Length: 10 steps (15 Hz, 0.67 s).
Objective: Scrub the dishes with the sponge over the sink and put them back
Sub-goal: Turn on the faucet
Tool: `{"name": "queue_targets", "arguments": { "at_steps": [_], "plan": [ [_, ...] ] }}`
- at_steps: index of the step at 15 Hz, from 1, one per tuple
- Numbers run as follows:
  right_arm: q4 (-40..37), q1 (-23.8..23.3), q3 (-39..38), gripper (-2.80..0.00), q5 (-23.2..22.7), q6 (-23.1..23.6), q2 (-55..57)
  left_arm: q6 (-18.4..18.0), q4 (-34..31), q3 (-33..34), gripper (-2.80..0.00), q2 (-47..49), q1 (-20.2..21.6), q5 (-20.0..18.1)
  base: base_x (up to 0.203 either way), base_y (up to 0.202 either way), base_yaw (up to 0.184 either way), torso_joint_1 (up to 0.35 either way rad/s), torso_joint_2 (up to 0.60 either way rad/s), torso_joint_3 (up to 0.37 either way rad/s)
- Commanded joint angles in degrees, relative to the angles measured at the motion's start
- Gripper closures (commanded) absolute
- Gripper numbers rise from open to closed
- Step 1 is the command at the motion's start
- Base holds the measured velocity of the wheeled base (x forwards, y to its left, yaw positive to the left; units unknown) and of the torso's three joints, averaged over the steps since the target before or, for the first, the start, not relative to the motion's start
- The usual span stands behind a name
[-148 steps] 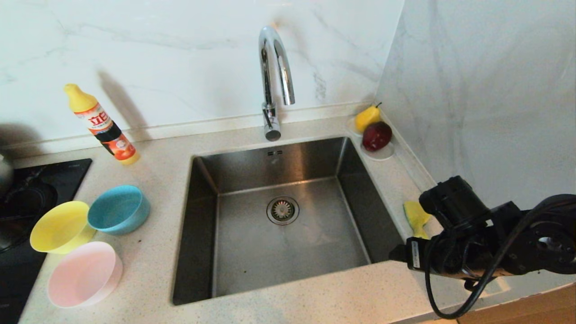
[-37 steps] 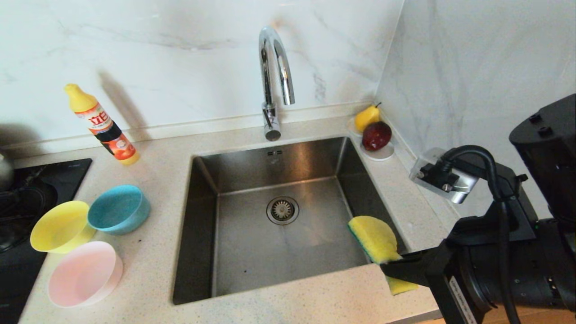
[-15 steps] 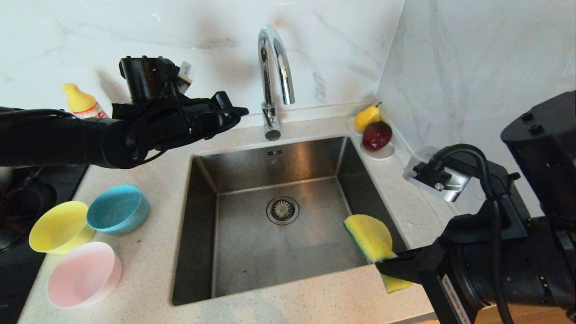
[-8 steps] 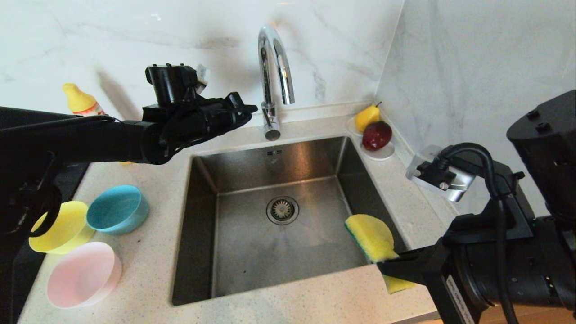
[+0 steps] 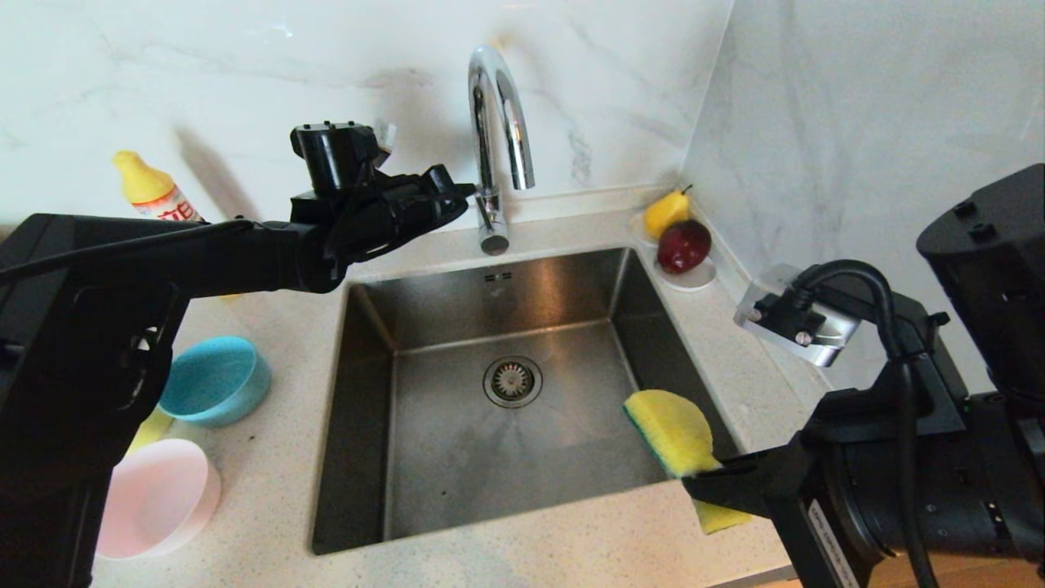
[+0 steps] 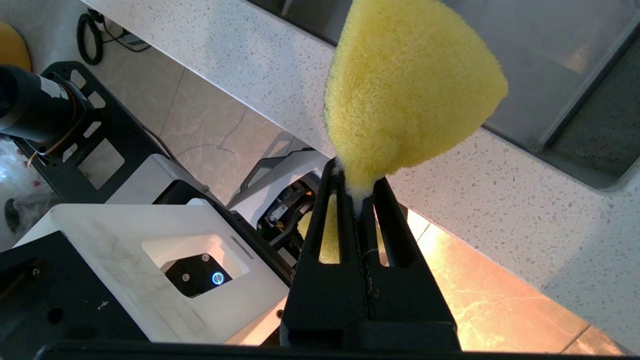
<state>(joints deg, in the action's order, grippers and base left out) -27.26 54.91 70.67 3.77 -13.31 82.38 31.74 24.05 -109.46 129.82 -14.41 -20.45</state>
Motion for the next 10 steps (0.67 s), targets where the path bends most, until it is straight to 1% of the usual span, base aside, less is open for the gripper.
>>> {"name": "queue_targets", "arguments": {
  "at_steps": [1, 5, 10],
  "plan": [
    [-0.16, 0.03, 0.00, 0.00, -0.08, -0.05, -0.12, -0.19, 0.29, -0.40, 0.00, 1.14, 0.00, -0.38, 0.000, 0.000, 0.000, 0.000, 0.00, 0.000],
    [-0.16, 0.03, 0.00, 0.00, -0.08, -0.05, -0.12, -1.25, 0.29, -0.49, 0.00, 1.84, 0.00, -0.65, 0.000, 0.000, 0.000, 0.000, 0.00, 0.000],
    [0.10, 0.03, 0.00, 0.00, -0.08, -0.05, 0.23, -1.25, 0.14, -0.31, 0.00, 1.75, 0.00, -1.00, 0.000, 0.000, 0.000, 0.000, 0.00, 0.000]
  ]
}}
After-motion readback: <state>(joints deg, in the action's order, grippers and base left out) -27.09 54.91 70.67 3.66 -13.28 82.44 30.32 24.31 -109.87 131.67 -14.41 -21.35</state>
